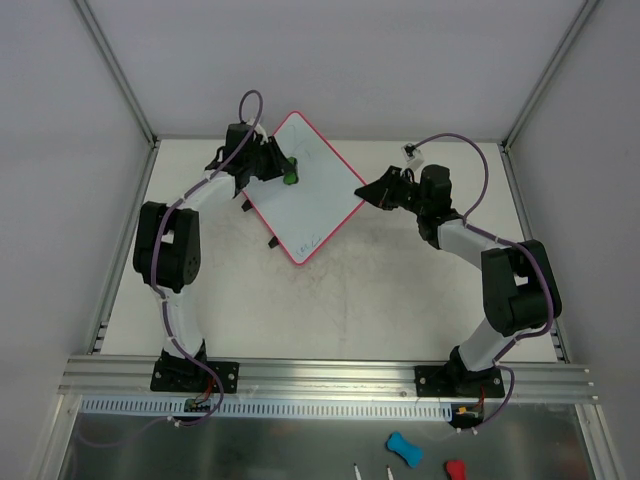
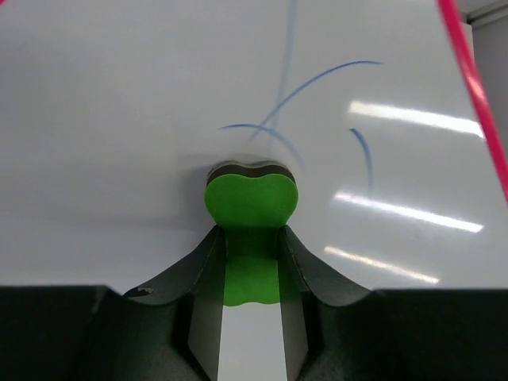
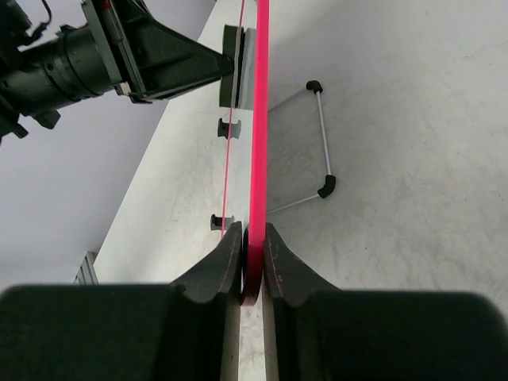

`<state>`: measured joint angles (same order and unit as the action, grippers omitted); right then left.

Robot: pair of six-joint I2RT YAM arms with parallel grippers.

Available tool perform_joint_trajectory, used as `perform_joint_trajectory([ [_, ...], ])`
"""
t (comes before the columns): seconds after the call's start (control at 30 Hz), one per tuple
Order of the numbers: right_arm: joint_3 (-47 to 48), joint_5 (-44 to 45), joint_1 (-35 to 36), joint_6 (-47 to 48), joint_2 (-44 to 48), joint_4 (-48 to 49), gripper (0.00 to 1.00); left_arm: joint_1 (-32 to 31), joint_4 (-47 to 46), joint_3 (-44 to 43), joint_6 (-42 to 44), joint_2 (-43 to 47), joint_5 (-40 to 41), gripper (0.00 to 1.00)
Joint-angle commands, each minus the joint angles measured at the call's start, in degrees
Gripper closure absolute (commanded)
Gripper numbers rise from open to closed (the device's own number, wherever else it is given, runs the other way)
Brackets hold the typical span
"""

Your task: Erase the whiteboard

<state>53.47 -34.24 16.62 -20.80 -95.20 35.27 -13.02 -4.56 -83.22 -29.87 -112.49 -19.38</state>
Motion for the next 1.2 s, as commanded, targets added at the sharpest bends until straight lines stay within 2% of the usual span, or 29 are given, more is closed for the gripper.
perform_joint_trajectory([
  [0.0, 0.9, -2.9, 1.6, 4.6, 0.3, -0.6, 1.00, -4.8, 4.0, -6.0, 5.6, -3.4, -3.0, 1.00],
  [0.23, 1.1, -3.0, 1.7, 4.5, -0.1, -0.5, 1.00, -10.4, 7.5, -11.5, 14.1, -5.0, -1.5, 1.00],
  [0.4, 1.1, -3.0, 1.6, 4.7, -0.1, -0.6, 1.00, -10.2, 10.9, -16.6, 15.3, -7.3, -0.1, 1.00],
  [0.57, 1.1, -3.0, 1.6, 4.5, 0.0, -0.6, 1.00, -6.2, 16.8, -23.6, 11.1, -13.4, 0.3, 1.00],
  [0.8, 1.1, -3.0, 1.7, 4.6, 0.0, -0.6, 1.00, 0.6, 16.9, -18.7, 4.0, -14.3, 1.3, 1.00],
  [1.0, 1.1, -3.0, 1.6, 4.5, 0.0, -0.5, 1.00, 3.9, 16.9, -12.5, 2.7, -11.5, 3.7, 1.00],
  [1.17, 1.1, -3.0, 1.6, 4.5, 0.1, -0.5, 1.00, 5.2, 16.3, -12.4, 2.0, -12.1, 1.4, 1.00],
])
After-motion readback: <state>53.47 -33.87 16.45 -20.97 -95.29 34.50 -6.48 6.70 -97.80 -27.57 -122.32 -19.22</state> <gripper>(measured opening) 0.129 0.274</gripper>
